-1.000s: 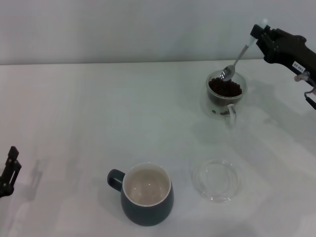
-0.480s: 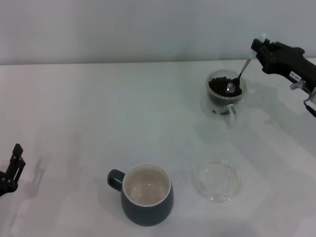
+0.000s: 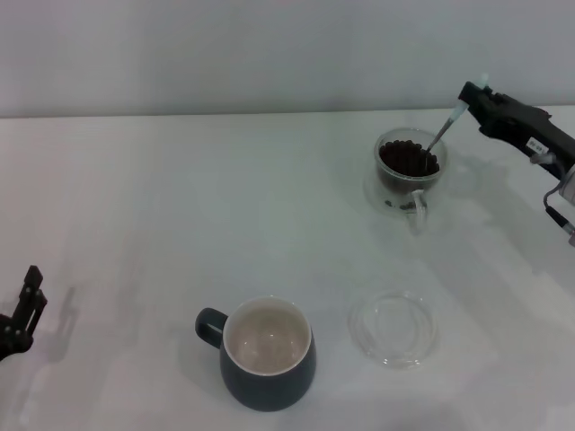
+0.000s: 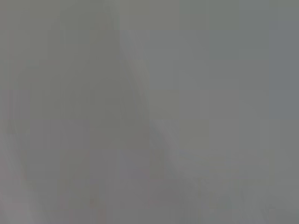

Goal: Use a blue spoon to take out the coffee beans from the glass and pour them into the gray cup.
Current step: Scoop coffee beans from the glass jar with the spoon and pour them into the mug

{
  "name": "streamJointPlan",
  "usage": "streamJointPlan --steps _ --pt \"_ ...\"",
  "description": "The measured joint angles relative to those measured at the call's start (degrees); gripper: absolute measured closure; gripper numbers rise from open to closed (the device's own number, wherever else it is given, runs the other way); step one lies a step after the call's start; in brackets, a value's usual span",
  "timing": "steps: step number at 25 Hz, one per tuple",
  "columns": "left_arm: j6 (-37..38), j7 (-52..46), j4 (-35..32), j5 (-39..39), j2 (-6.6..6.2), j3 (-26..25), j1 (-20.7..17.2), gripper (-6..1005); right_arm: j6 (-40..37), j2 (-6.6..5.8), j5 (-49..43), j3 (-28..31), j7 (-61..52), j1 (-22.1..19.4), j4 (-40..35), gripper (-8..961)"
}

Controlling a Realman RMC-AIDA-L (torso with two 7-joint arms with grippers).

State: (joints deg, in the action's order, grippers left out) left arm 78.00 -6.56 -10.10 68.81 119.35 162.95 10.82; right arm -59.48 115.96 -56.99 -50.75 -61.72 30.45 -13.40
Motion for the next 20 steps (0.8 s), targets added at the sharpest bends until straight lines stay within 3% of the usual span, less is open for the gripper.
streamJointPlan --steps 20 --pt "-1.0 0.2 0.1 0.0 -0.09 0.0 0.1 347 6.1 -0.01 2.2 0.1 -18.5 0.0 1.1 808"
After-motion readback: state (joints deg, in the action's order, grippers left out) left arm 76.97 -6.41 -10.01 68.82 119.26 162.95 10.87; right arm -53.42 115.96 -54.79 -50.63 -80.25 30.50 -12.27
